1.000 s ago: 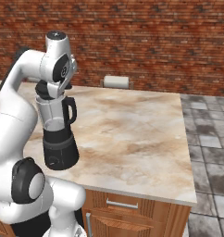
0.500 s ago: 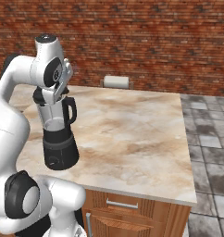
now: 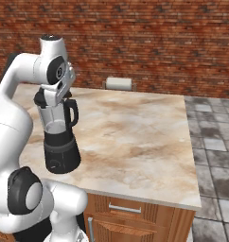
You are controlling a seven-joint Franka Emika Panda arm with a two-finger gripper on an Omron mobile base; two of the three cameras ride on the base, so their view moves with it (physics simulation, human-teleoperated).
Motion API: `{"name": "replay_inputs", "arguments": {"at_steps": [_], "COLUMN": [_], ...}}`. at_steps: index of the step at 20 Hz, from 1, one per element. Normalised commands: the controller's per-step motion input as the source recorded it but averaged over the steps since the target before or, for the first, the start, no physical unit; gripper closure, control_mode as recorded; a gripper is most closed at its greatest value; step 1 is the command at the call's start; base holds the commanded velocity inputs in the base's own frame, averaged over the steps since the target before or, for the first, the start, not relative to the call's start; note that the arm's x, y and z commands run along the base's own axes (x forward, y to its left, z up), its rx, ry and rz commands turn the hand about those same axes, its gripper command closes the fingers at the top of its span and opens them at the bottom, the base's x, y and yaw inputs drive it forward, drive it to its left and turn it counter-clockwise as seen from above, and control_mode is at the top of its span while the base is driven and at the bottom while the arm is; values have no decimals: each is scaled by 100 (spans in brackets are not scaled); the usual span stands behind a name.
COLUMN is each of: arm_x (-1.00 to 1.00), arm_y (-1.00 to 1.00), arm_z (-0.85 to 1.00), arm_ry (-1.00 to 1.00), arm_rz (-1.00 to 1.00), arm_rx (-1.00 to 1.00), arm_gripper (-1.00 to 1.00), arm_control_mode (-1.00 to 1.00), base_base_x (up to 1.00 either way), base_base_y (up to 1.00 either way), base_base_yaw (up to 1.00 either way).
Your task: Close the lid blender by securely placing the lid on top.
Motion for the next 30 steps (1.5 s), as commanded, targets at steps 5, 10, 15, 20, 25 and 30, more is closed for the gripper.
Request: {"name": "replay_inputs", "arguments": {"at_steps": [5,10,15,20,25,30], "arm_x": [0,-14,-40,-25,-16,0], "arm_y": [0,0,0,0,0,1], "arm_z": [-2,-30,-31,-25,-4,0], "arm_ry": [14,1,0,0,-1,-2], "arm_rz": [6,2,0,0,0,3], "arm_rx": [0,0,0,0,0,0], "arm_gripper": [100,100,100,-100,-100,-100], "arm_control_mode": [-100,-100,-100,-100,-100,-100], "base_base_x": [0,0,0,0,0,0], "base_base_y": [0,0,0,0,0,0], "base_base_yaw": [0,0,0,0,0,0]}}
